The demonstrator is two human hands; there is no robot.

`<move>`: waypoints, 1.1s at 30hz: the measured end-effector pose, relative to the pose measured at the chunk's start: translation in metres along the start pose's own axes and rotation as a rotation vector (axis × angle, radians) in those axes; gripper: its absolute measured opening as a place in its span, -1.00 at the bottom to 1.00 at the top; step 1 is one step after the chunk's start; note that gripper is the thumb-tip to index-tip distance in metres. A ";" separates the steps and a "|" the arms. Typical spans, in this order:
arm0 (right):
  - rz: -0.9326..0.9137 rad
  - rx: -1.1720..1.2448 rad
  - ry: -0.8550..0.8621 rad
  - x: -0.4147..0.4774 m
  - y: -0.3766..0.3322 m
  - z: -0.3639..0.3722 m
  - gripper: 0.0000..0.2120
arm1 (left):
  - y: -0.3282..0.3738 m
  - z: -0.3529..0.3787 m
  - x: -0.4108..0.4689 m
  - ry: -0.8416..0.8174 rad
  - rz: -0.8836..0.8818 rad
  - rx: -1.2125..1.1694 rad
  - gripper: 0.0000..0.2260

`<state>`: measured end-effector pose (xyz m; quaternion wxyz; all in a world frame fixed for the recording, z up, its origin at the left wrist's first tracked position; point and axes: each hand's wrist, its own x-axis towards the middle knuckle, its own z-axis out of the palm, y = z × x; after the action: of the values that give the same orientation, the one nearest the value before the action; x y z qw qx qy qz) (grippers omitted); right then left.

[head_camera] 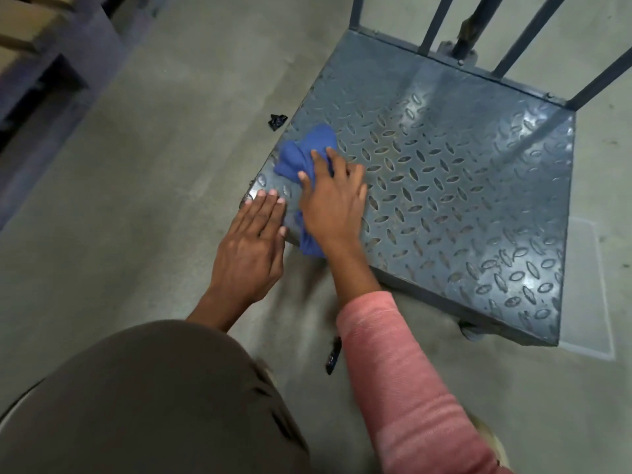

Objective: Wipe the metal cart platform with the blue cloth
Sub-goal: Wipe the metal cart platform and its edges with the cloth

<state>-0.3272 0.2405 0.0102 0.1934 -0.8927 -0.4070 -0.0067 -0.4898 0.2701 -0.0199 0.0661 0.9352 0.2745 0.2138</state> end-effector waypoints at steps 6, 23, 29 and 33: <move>0.412 -0.068 0.286 -0.048 0.114 -0.040 -0.62 | 0.002 -0.001 0.040 -0.264 -0.025 0.017 -0.40; 0.137 0.006 -0.023 -0.033 0.037 -0.025 -0.37 | 0.006 0.000 0.094 -0.545 0.031 0.069 -0.24; 0.427 0.000 0.258 -0.066 0.117 -0.047 -0.46 | 0.012 0.007 0.073 -0.387 0.045 0.119 -0.33; 0.399 0.042 0.400 -0.053 0.103 -0.048 -0.62 | 0.017 0.011 0.074 -0.395 0.045 0.117 -0.32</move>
<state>-0.2812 0.1242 0.0103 0.2857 -0.9319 -0.1770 -0.1363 -0.4205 0.2961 0.0009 0.0596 0.9670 0.2473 0.0113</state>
